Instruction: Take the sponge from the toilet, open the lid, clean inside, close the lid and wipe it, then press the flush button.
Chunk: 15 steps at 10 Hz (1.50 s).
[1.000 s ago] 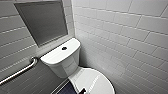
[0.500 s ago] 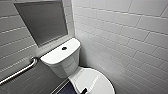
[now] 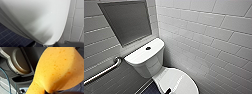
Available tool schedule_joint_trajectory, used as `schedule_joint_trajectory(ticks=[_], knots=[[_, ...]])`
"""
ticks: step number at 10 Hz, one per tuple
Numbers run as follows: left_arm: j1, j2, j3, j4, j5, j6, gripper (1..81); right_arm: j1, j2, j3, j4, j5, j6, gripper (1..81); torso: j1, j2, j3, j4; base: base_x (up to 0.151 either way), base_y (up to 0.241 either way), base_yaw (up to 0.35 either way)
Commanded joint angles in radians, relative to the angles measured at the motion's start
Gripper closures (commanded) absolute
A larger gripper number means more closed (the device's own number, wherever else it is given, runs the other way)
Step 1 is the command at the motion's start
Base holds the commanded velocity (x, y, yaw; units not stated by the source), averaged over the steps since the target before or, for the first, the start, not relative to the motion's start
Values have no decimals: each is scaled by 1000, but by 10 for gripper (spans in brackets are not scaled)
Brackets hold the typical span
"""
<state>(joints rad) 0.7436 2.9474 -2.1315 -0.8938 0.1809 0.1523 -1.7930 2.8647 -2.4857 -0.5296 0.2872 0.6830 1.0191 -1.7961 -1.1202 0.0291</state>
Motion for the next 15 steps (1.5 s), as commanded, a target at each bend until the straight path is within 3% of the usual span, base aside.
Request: schedule_joint_trajectory(ticks=[1,3,8,13,15], knots=[[-177,-40,152,-23,-96,24,10,-30,-5,15,-26,-57,4,811,0,0,0,0,0,0,0],[-178,-77,238,-17,-126,24,10,-30,-2,15,-26,-57,3,811,0,0,0,0,0,0,0],[-178,-106,304,-16,-139,24,10,-29,-2,15,-26,-57,1,811,0,0,0,0,0,0,0],[-180,-186,464,-13,-218,23,10,-30,4,15,-26,-56,-2,811,0,0,0,0,0,0,0],[-180,-214,514,-14,-231,23,10,-29,4,15,-26,-56,0,811,0,0,102,0,0,0,0]])
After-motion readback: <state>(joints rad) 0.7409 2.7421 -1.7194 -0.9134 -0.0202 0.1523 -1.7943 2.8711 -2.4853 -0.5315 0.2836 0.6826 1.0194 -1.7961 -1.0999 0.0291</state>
